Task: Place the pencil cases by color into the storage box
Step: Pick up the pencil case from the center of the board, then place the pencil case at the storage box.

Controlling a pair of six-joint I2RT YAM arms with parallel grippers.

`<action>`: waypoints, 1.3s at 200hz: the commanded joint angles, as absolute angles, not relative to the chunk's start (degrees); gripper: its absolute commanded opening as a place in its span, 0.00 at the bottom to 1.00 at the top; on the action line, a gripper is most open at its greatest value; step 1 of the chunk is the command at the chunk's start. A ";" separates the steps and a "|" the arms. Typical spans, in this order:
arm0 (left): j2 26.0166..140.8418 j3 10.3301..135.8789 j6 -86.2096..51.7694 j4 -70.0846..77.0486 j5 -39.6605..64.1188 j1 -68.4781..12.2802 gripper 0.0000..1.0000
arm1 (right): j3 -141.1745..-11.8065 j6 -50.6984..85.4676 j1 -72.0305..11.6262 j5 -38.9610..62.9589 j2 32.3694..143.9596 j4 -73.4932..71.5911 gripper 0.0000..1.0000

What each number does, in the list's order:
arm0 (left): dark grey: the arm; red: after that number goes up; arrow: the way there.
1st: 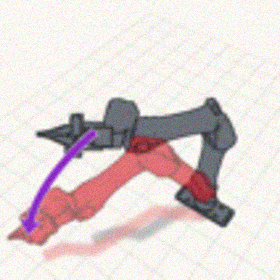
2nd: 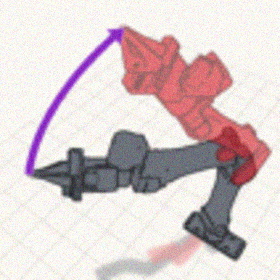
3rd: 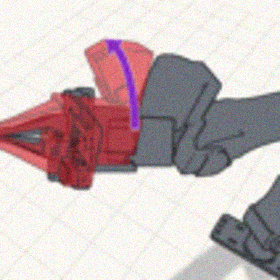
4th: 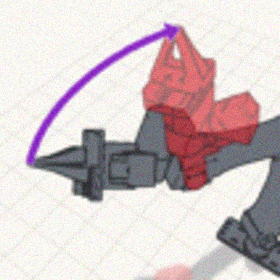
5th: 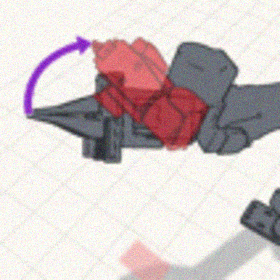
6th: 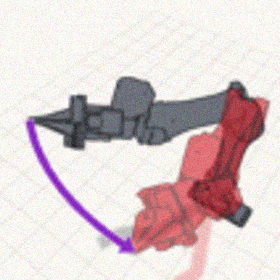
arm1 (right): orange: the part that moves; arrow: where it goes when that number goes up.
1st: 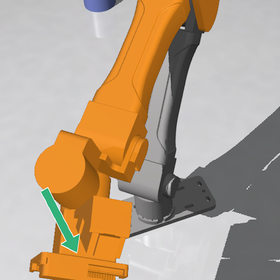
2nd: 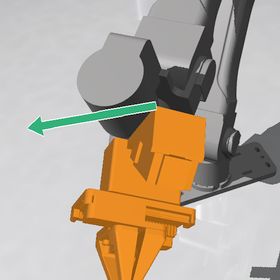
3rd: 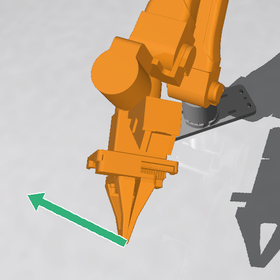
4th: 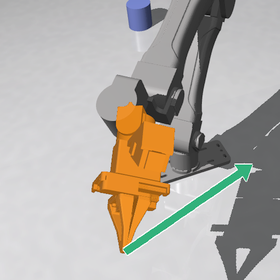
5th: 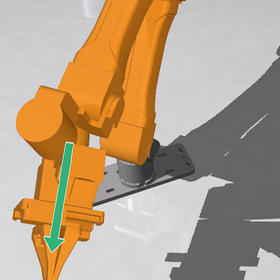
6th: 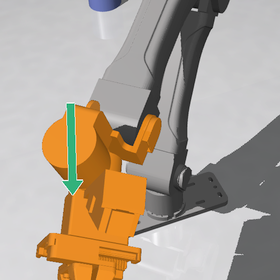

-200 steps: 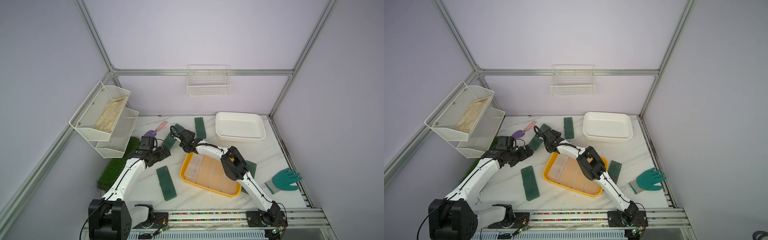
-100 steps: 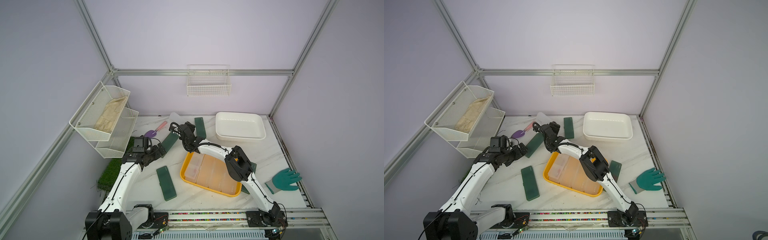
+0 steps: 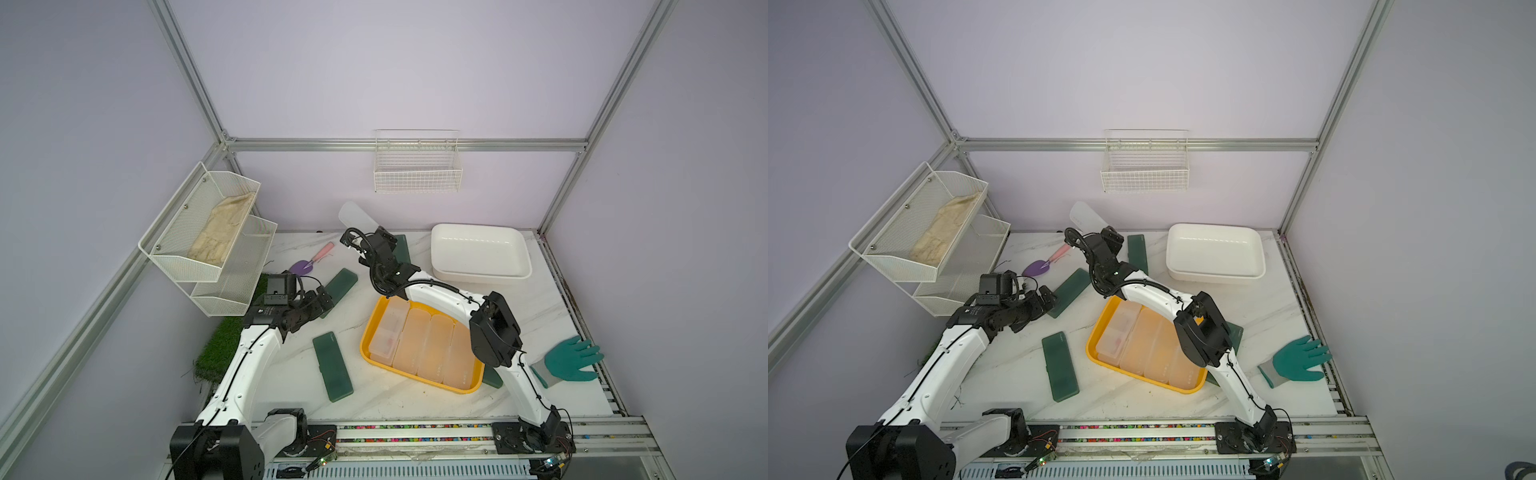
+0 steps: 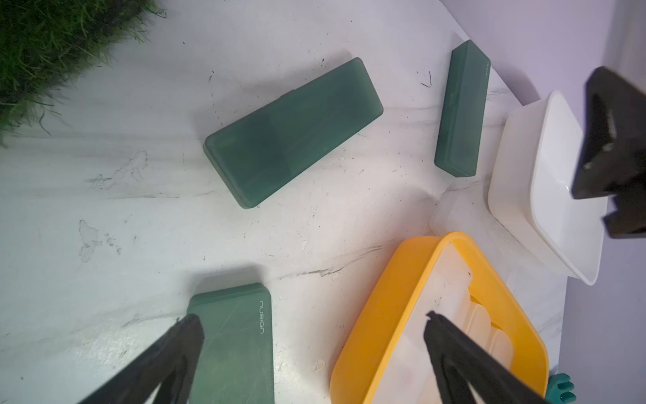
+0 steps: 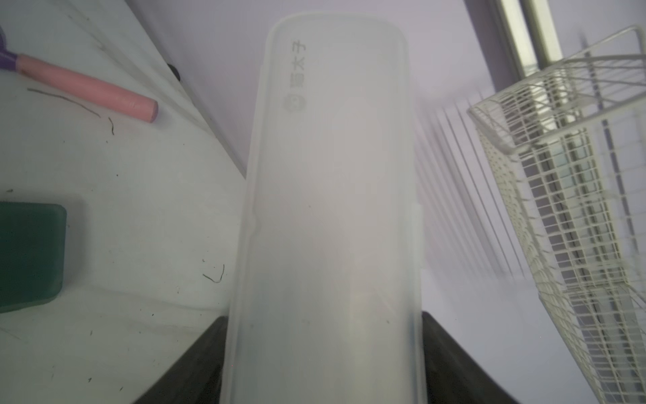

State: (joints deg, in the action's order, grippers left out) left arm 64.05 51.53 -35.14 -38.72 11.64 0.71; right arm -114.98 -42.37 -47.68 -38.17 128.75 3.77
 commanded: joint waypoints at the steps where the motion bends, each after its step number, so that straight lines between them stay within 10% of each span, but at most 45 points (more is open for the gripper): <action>1: 62.67 55.47 -33.91 -37.88 14.04 1.06 1.00 | -113.10 -30.24 -47.47 -36.95 121.88 8.58 0.60; 134: 62.28 53.17 -33.54 -30.72 21.45 0.03 1.00 | -83.48 23.89 -45.60 -31.12 86.80 32.21 0.61; 260: 64.15 59.15 -26.26 -31.70 5.53 -23.24 1.00 | -65.56 49.00 -47.41 -24.30 74.50 39.42 0.59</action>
State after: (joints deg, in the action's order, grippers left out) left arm 63.46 55.05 -29.65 -32.32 10.13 -20.23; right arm -67.46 42.35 -46.00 -25.54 75.61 39.05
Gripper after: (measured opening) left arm 0.999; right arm 0.777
